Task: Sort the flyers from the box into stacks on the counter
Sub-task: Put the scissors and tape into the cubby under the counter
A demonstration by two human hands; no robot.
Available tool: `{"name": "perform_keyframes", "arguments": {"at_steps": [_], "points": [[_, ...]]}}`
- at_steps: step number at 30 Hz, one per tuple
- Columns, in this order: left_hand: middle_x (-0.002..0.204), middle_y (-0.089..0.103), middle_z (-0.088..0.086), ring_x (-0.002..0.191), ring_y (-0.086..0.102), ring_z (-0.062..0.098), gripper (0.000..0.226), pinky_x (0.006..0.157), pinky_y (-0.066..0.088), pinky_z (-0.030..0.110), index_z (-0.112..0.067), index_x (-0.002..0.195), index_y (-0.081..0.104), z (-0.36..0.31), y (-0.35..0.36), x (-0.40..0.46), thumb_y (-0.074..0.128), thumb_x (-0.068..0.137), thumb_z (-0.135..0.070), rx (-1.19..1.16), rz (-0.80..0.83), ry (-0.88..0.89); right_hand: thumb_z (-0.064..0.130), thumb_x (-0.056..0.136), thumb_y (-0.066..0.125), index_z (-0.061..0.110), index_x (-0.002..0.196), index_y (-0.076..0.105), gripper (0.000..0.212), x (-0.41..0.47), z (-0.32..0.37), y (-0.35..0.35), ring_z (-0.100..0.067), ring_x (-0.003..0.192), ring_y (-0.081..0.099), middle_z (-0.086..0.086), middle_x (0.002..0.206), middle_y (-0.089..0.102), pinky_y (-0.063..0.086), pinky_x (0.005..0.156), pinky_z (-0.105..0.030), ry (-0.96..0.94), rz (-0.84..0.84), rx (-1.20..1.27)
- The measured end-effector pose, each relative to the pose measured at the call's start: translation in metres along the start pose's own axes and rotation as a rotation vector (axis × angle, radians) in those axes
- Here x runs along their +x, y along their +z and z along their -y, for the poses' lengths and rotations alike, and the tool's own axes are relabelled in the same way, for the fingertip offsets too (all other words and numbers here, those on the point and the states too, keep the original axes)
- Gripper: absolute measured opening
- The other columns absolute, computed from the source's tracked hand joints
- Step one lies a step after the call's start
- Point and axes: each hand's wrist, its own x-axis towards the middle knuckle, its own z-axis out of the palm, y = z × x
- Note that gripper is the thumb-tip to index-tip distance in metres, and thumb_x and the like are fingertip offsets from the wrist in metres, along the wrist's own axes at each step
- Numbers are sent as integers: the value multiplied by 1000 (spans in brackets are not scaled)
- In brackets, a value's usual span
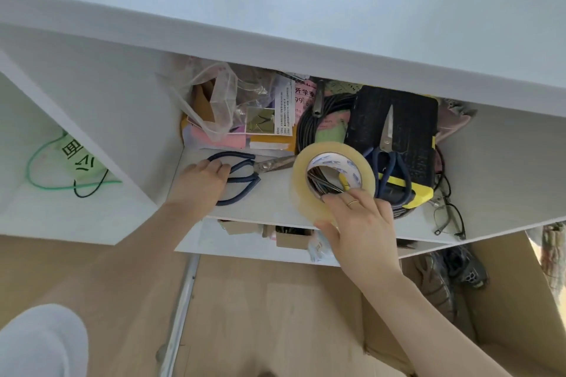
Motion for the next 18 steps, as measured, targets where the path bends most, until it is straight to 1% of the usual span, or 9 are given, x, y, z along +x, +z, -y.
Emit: {"name": "perform_keyframes", "arguments": {"at_steps": [2, 4, 6, 9, 11, 13, 14, 16, 18], "points": [[65, 62, 12, 55, 62, 29, 53, 37, 44, 26, 1, 80, 67, 13, 0, -6, 83, 29, 6, 1, 21, -20, 24, 50, 89, 17, 86, 69, 42, 6, 9, 5, -24, 84, 65, 4, 75, 68, 35, 72, -33, -18, 24, 21], [70, 64, 14, 60, 63, 32, 48, 37, 46, 30, 2, 81, 67, 22, 3, -6, 77, 35, 13, -18, 8, -28, 24, 49, 89, 18, 83, 68, 41, 12, 18, 11, -23, 84, 65, 4, 75, 67, 28, 71, -31, -37, 36, 62], [73, 64, 15, 64, 64, 33, 41, 39, 48, 31, 1, 81, 67, 26, 6, -2, 71, 41, 12, -29, -7, -36, 25, 47, 89, 18, 81, 68, 40, 16, 26, 20, -21, 85, 65, 4, 75, 68, 28, 71, -29, -66, 68, 71], [77, 64, 16, 71, 64, 34, 41, 43, 50, 33, 0, 85, 67, 24, 10, 2, 70, 47, 13, -102, -25, -62, 30, 46, 89, 22, 81, 69, 42, 24, 38, 31, -17, 91, 66, 7, 78, 69, 38, 74, -28, -64, 127, 77], [81, 66, 17, 74, 64, 36, 43, 45, 51, 36, 1, 89, 68, 21, 12, 4, 70, 48, 16, -150, -5, -74, 31, 42, 91, 22, 81, 70, 45, 32, 44, 41, -17, 91, 67, 6, 78, 69, 45, 71, -26, -38, 169, 114], [93, 66, 20, 85, 62, 39, 43, 53, 53, 41, 3, 99, 67, 17, 7, 6, 65, 58, 17, -210, 32, -84, 28, 38, 92, 21, 80, 71, 48, 40, 48, 50, -18, 91, 67, 4, 78, 70, 49, 68, -29, -19, 232, 119], [103, 63, 19, 95, 59, 39, 42, 61, 53, 42, 1, 107, 64, 15, 6, 7, 60, 68, 14, -238, 27, -102, 27, 41, 91, 20, 83, 71, 47, 43, 50, 52, -19, 96, 65, 3, 82, 70, 49, 71, -30, -11, 269, 105], [120, 54, 16, 112, 49, 36, 42, 73, 49, 41, -3, 122, 56, 13, 5, 8, 50, 81, 7, -259, 46, -145, 24, 66, 79, 17, 103, 67, 40, 46, 54, 53, -21, 119, 52, -1, 105, 68, 40, 87, -35, -17, 354, 109], [125, 49, 15, 117, 43, 35, 43, 76, 46, 40, -7, 127, 52, 10, 4, 8, 46, 86, 2, -274, 51, -186, 24, 84, 62, 15, 119, 57, 36, 47, 51, 55, -19, 133, 34, -3, 125, 57, 27, 97, -36, -22, 401, 137]]}}
